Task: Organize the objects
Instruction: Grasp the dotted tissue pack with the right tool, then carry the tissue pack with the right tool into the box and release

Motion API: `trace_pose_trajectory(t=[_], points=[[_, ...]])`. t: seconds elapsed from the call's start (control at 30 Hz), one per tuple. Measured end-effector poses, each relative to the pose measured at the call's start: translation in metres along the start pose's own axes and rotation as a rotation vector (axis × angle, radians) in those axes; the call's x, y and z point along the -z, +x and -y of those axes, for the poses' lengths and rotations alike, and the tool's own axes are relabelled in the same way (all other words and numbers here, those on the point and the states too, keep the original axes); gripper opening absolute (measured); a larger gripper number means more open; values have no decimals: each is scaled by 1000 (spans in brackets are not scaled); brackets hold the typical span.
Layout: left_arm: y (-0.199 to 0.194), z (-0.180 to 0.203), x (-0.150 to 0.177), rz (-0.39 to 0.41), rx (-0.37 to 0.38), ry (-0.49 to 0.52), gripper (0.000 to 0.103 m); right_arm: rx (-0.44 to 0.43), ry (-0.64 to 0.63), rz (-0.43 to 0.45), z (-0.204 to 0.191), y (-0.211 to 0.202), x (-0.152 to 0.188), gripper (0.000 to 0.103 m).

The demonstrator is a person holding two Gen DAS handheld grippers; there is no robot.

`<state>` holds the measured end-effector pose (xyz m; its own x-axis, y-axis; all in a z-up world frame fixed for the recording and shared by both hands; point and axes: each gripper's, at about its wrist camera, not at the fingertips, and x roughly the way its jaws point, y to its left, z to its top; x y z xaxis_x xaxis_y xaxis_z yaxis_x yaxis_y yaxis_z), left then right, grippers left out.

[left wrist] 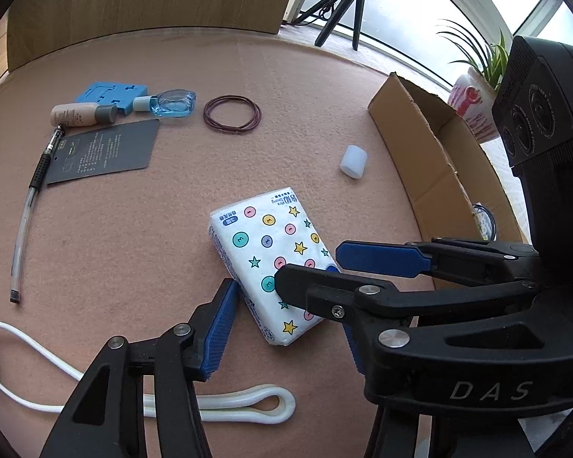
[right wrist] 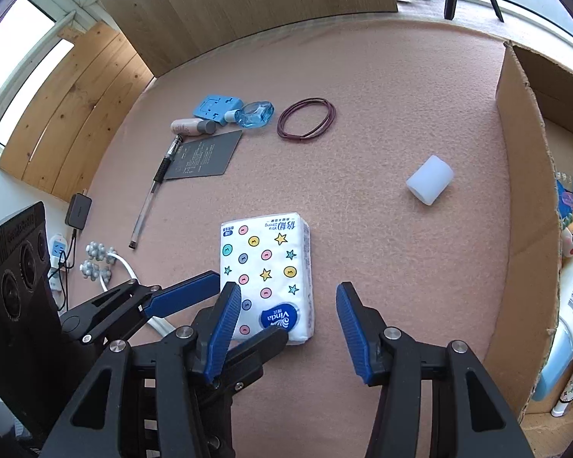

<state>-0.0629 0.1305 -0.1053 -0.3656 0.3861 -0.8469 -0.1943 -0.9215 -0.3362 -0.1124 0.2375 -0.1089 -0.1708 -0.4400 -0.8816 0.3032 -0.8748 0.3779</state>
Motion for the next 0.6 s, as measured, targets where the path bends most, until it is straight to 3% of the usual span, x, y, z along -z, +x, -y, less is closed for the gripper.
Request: trace_pose_trajectory(t=[0.1, 0.17, 0.37, 0.6], points=[[1, 1, 0, 0, 10, -9, 55, -19, 8, -8, 1, 2, 0, 47], [1, 2, -2, 1, 11, -20, 53, -34, 11, -10, 0, 2, 0, 38], [-8, 13, -9, 32, 15, -22, 51, -17, 0, 19, -3, -9, -2, 38], [-22, 50, -37, 95, 34, 35, 51, -19, 0, 104, 6, -47, -11, 38]])
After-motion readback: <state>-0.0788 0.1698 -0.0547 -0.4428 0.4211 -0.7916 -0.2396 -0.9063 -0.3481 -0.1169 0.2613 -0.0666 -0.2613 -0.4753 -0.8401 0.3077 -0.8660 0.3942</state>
